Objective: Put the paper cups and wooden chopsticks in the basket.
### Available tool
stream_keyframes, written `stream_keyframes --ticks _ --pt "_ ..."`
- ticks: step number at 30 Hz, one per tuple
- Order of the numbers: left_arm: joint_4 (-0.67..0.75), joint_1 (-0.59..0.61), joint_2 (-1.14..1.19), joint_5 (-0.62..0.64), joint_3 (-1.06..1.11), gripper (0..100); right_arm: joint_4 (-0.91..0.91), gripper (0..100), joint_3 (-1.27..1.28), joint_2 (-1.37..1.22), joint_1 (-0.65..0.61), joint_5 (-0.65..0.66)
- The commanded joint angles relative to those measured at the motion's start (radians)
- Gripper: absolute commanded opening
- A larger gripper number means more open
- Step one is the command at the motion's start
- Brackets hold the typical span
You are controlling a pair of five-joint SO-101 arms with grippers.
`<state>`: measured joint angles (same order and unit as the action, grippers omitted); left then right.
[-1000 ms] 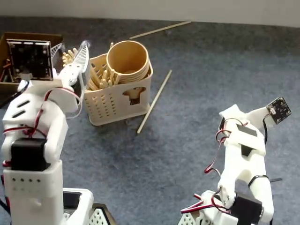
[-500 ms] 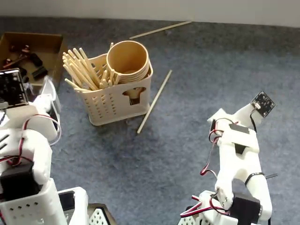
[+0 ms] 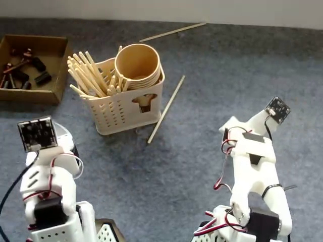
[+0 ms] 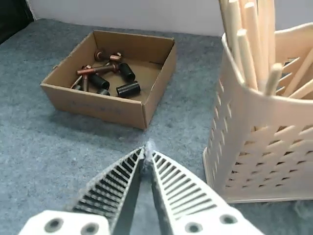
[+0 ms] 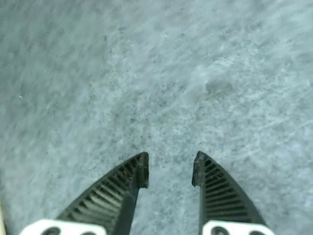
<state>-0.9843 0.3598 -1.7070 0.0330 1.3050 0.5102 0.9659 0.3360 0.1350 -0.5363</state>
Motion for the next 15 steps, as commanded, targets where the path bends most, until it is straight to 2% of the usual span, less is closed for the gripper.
stream_keyframes --ticks 1,5,10,15 --pt "0.029 0.008 -0.127 0.003 0.117 1 0.008 15.2 -0.007 0.022 -0.021 0.014" --pt "0.038 0.007 -0.114 0.003 0.219 1 0.077 15.2 -0.015 0.024 -0.030 0.014" --pt "0.117 0.008 -0.108 0.002 0.328 1 0.200 15.2 -0.085 0.024 -0.050 0.014" --pt "0.129 0.010 -0.108 0.002 0.343 1 0.354 15.2 -0.194 0.022 -0.074 0.008"
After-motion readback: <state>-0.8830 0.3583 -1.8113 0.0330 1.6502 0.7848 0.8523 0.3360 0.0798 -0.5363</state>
